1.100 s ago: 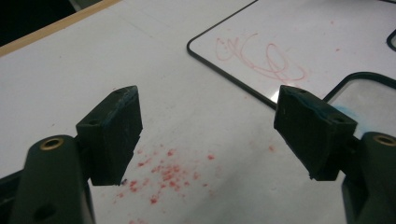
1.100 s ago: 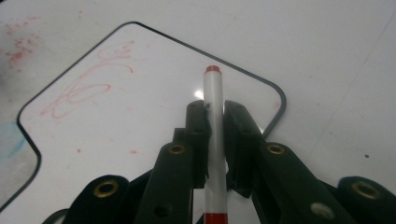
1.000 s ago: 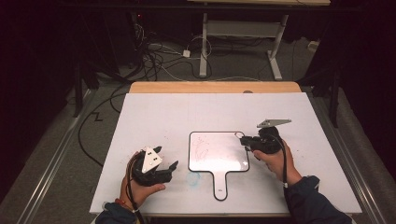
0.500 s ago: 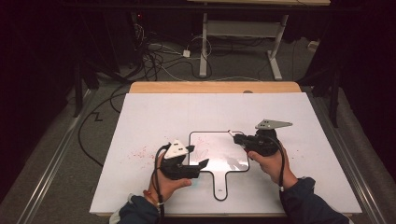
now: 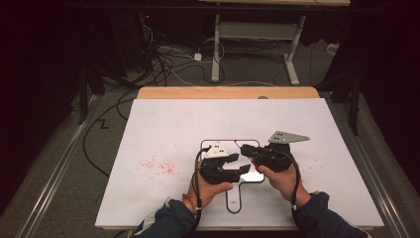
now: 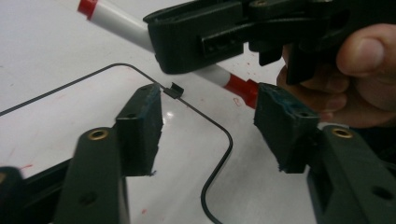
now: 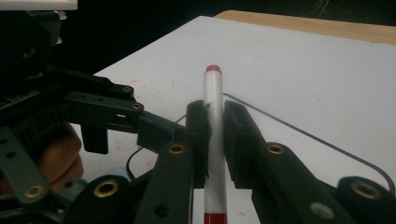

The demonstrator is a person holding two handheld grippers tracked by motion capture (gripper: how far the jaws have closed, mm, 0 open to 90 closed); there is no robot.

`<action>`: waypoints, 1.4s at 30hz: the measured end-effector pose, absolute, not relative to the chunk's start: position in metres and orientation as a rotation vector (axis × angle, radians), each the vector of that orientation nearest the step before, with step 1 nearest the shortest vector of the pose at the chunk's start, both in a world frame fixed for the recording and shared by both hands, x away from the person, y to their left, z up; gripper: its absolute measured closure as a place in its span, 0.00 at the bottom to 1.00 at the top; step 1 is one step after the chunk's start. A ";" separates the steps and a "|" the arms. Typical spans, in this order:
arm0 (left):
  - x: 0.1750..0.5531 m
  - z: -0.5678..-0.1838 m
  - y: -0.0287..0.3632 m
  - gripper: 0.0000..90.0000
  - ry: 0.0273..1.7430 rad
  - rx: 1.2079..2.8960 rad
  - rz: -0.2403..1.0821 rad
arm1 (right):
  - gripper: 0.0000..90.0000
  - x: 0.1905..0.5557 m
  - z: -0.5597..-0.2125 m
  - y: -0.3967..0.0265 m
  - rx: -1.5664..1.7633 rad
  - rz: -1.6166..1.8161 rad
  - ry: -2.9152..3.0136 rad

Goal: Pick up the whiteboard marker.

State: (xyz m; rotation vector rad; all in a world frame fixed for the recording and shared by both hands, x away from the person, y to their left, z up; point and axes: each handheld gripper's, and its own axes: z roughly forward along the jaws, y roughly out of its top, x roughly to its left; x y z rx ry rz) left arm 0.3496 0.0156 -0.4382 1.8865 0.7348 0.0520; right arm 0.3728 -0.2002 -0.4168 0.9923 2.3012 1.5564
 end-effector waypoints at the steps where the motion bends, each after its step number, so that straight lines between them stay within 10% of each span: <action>1: 0.351 -0.439 0.014 0.48 0.735 1.874 0.036 | 0.91 0.373 -0.417 -0.200 0.989 1.559 2.303; 24: 0.360 -0.439 0.015 0.69 0.733 1.836 0.098 | 0.90 0.369 -0.418 -0.204 1.026 1.613 2.225; 31: 0.355 -0.440 0.002 0.61 0.710 1.861 0.075 | 0.91 0.364 -0.418 -0.198 0.970 1.628 2.224; 42: 0.360 -0.439 0.009 0.81 0.727 1.902 0.142 | 0.90 0.360 -0.416 -0.194 0.928 1.627 2.227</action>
